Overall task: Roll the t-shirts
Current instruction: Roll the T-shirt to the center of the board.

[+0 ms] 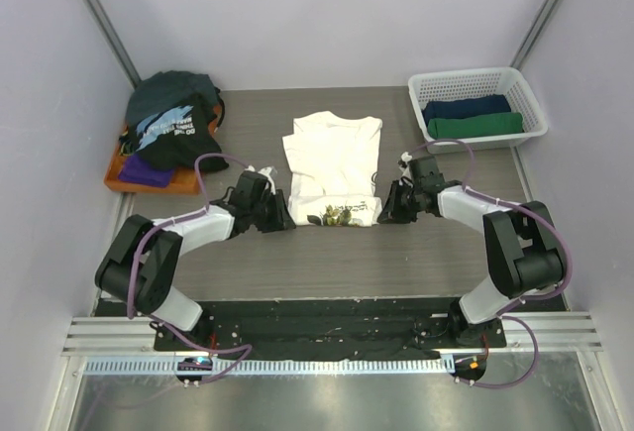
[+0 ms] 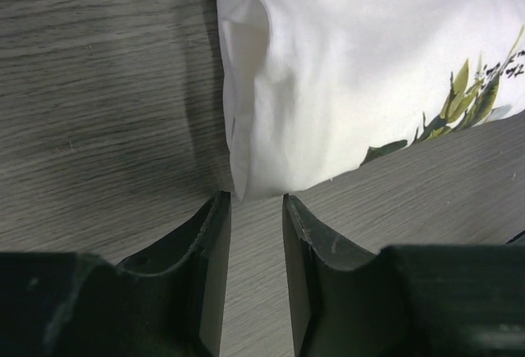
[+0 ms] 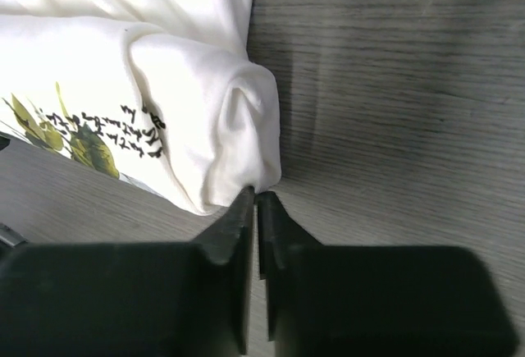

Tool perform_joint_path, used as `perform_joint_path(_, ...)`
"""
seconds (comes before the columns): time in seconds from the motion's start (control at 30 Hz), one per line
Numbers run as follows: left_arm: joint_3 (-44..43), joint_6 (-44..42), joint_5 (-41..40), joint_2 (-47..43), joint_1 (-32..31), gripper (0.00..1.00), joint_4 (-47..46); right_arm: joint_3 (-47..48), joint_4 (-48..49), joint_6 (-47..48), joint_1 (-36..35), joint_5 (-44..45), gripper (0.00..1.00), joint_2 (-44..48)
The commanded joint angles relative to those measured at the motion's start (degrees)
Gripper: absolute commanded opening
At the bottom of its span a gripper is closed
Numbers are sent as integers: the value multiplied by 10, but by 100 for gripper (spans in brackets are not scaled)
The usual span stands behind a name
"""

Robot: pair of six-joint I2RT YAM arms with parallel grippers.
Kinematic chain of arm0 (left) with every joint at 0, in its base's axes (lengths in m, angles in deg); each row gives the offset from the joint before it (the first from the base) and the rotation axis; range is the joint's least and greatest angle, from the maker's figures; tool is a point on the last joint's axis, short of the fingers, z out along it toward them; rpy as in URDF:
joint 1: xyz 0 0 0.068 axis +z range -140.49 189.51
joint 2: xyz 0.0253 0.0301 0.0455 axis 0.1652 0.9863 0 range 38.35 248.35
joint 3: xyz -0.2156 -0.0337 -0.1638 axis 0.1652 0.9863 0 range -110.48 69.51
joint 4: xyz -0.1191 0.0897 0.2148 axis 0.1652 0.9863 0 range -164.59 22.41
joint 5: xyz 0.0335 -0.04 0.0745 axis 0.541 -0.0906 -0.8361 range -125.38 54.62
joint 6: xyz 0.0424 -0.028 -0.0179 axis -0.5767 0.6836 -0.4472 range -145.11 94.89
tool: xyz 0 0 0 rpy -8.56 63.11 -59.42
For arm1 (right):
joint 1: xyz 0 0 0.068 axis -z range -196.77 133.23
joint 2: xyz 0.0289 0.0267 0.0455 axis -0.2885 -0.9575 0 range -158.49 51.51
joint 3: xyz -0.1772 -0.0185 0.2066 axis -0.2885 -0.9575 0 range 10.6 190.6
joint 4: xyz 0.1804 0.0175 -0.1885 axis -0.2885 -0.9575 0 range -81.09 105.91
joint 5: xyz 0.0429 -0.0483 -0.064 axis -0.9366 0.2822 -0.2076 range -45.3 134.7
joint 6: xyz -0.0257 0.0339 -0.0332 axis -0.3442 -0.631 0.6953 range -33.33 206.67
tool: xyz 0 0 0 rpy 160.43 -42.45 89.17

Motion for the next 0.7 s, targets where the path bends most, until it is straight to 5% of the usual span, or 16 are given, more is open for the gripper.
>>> perform_joint_path(0.0, -25, -13, -23, 7, -1, 34, -18, 13, 26, 3, -6, -17, 6, -2)
perform_joint_path(0.3, -22, -23, -45, -3, -1, 37, -32, 12, 22, 3, -6, -20, 1, 3)
perform_joint_path(0.37, -27, -24, -45, 6, -2, 33, -36, 12, 23, 2, -6, -23, 1, 3)
perform_joint_path(0.5, -37, -22, -32, 17, -1, 0, -39, 11, 17, 1, -6, -26, 1, 11)
perform_joint_path(0.67, -9, -11, -20, -21, -1, 0, -43, -9, 4, -1, -10, -30, 1, 39)
